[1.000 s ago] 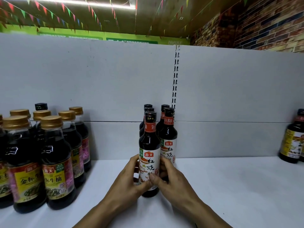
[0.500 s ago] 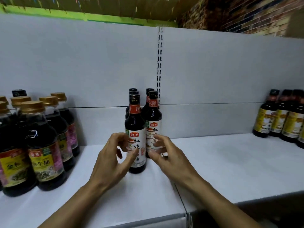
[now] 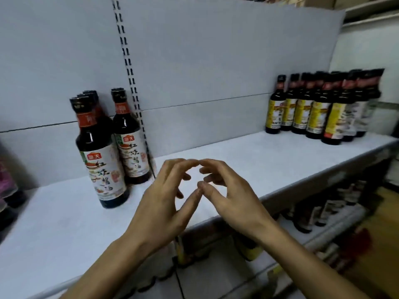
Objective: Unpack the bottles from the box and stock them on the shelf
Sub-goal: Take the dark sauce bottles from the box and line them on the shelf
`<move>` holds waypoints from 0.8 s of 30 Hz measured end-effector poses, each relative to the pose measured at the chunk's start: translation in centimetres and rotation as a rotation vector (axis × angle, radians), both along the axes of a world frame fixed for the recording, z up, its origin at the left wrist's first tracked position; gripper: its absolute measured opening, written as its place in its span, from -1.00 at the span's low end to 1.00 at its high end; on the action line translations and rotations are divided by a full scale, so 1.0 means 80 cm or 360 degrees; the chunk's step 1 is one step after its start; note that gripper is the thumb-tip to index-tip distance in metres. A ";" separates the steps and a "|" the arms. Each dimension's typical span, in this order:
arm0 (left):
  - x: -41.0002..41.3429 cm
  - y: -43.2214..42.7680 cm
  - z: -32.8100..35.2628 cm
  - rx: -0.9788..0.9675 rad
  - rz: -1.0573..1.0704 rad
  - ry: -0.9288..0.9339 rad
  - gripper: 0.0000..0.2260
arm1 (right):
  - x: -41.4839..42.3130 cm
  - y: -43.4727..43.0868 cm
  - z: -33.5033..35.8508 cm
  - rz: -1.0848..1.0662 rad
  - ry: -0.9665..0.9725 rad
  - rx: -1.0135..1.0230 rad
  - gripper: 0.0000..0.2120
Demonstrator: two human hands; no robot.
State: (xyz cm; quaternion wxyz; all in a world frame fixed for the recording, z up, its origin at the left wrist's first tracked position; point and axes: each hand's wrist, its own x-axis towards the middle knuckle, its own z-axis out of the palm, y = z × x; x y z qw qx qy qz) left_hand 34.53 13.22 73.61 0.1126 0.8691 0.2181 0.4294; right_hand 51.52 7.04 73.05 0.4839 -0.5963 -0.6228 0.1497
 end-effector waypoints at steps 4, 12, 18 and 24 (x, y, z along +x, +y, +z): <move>0.074 -0.032 -0.018 -0.0076 -0.0152 0.0018 -0.56 | 0.065 -0.058 -0.016 -0.0201 0.0070 -0.0004 -0.62; 0.225 -0.129 -0.082 -0.0329 -0.0476 0.0222 -0.51 | 0.208 -0.201 -0.079 -0.0557 0.0204 -0.0255 -0.60; 0.322 -0.200 -0.154 -0.0603 -0.0655 0.0366 -0.51 | 0.279 -0.300 -0.138 -0.0710 0.0309 -0.0419 -0.58; 0.381 -0.254 -0.240 -0.0778 -0.0813 0.0629 -0.53 | 0.327 -0.371 -0.209 -0.0882 0.0419 -0.0581 -0.60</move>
